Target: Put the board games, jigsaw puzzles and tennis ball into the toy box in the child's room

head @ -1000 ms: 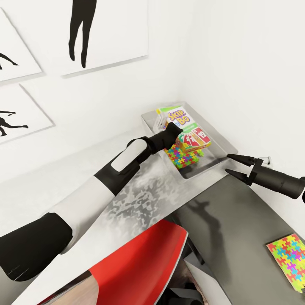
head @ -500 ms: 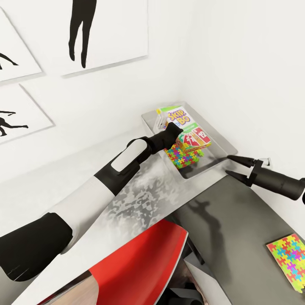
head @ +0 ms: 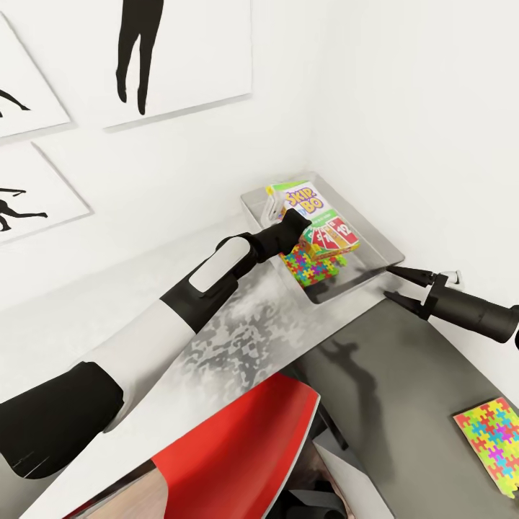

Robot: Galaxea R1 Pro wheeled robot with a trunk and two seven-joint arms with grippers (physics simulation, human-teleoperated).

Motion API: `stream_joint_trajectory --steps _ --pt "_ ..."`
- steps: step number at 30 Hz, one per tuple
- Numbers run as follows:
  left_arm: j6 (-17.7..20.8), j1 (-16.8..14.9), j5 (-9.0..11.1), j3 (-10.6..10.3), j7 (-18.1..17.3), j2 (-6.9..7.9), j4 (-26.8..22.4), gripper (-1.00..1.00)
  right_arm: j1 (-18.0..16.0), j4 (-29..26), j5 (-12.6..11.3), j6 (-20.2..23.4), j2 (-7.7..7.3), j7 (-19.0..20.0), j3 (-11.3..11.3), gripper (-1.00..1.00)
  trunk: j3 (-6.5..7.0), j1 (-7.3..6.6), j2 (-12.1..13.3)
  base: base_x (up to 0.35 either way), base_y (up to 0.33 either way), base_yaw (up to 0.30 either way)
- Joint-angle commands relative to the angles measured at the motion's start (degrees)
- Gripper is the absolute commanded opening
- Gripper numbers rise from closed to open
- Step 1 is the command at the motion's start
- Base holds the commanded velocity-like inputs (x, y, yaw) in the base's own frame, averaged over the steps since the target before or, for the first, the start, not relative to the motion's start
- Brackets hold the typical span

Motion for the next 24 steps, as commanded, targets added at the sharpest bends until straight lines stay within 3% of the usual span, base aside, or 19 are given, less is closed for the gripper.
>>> stream_joint_trajectory --steps 1,24 --pt "0.0 0.0 0.4 0.0 0.3 0.00 -0.1 -1.00 0.0 0.0 -0.6 0.2 -0.01 -0.6 0.0 1.00 -0.08 0.03 -0.1 0.000 0.000 0.000" --pt "0.5 0.0 0.5 0.0 0.8 0.00 0.3 -1.00 0.0 0.0 -0.6 0.2 -0.10 -0.6 0.0 1.00 -0.08 0.03 -0.1 0.000 0.000 0.000"
